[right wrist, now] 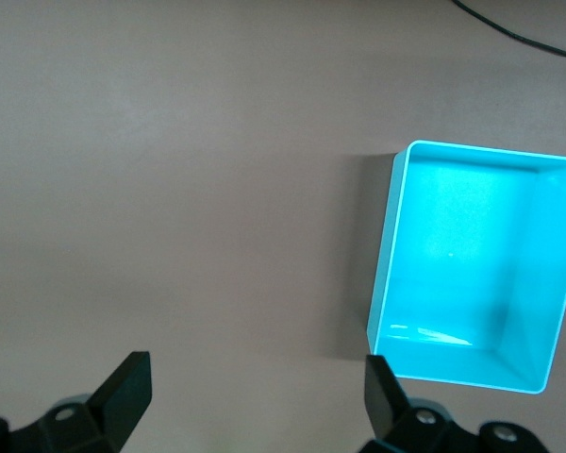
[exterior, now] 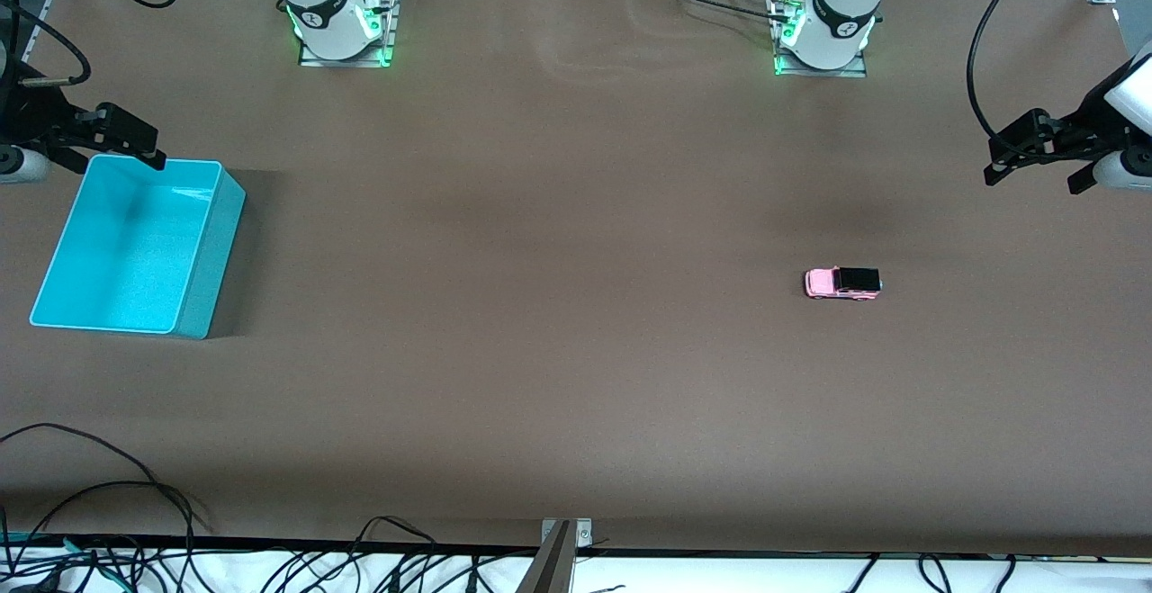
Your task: Wind and store pink jeep toy
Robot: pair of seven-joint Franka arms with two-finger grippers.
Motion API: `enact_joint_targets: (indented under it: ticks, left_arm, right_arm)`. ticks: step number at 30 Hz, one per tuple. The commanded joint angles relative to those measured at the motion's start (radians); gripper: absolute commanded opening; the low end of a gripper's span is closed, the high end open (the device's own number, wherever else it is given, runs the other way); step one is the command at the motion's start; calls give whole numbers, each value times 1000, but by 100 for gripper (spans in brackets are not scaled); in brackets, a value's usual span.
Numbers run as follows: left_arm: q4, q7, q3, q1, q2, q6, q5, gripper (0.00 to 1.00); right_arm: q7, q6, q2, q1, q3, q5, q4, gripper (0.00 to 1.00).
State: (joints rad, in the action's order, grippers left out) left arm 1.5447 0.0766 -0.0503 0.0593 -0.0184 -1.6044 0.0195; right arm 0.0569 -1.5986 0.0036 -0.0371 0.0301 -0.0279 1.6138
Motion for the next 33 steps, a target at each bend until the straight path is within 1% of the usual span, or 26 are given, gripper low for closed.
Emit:
enact_joint_targets:
  ticks: [1,6,33]
  left_arm:
    - [-35,-3,0,-3,-14,21,23,100]
    - [-35,-1,-2,-4,-14,21,23,100]
    - [-35,-1,-2,-4,-14,21,23,100]
  right_arm:
    - [5,3,3,-3,-2,-6,-16,100]
    - [9,2,13,-4,-2,-10,-37,100]
    - [9,-3,13,0,-1,-13,-38,100]
